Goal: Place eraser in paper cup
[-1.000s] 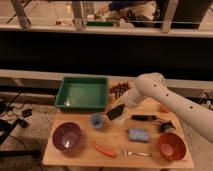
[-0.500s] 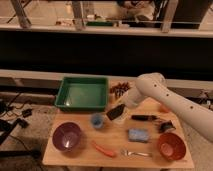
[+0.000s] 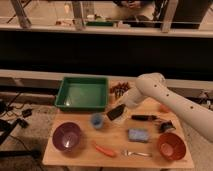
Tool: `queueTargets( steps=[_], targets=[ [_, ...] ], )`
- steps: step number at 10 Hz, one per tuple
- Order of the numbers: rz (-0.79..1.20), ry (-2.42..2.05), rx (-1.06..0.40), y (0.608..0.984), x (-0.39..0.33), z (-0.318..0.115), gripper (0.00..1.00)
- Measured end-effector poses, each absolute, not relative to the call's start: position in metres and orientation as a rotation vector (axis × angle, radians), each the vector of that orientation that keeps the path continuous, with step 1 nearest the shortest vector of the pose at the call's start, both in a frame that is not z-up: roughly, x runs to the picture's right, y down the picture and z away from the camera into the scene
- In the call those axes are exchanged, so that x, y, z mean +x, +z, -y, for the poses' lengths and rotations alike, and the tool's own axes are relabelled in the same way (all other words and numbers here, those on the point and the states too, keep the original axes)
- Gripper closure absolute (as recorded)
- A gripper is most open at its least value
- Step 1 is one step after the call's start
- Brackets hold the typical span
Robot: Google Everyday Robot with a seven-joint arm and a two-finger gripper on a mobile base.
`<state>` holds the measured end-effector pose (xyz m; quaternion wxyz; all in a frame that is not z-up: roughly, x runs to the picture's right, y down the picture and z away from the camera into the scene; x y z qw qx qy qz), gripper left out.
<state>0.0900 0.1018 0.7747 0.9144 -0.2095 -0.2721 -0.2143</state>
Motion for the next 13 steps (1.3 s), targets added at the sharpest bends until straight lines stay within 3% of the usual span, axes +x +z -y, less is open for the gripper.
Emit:
queueTargets(
  steps=[6,10,13],
  targets=[
    [0.561,-0.441,-0.432,0.7749,0.0900,-0.1021,0.69],
    [0.561,-0.441,-0.432,0.7749,0.0900,-0.1022,0.49],
    [0.561,-0.441,-0.432,0.7749,0.0900,-0.1022,0.21]
  ],
)
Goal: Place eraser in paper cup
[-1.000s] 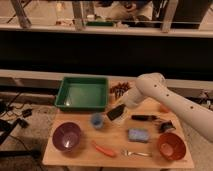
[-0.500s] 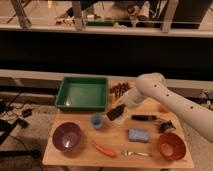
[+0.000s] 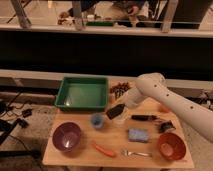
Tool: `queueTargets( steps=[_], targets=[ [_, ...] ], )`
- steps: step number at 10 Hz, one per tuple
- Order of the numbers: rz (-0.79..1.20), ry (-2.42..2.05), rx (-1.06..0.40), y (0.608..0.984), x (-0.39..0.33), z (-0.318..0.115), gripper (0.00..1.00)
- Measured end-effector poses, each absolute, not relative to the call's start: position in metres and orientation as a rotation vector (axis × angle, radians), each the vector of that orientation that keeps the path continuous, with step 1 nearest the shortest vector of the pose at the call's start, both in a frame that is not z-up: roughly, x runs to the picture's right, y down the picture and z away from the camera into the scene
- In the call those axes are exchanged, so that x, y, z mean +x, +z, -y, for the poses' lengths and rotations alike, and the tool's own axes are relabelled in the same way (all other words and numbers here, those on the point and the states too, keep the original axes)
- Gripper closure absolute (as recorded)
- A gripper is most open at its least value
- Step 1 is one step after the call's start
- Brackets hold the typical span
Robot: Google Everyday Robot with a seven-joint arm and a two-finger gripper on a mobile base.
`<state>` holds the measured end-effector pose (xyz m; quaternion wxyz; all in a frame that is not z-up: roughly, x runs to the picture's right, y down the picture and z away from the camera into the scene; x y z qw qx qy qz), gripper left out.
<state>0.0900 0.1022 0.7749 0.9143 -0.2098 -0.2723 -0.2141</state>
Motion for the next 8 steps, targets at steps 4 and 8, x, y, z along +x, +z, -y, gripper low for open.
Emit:
queueTargets(
  steps=[4,8],
  targets=[
    [0.561,-0.441,-0.432,0.7749,0.0900,-0.1022,0.20],
    [0.561,-0.441,-0.432,0.7749,0.0900,-0.1021,0.20]
  ],
)
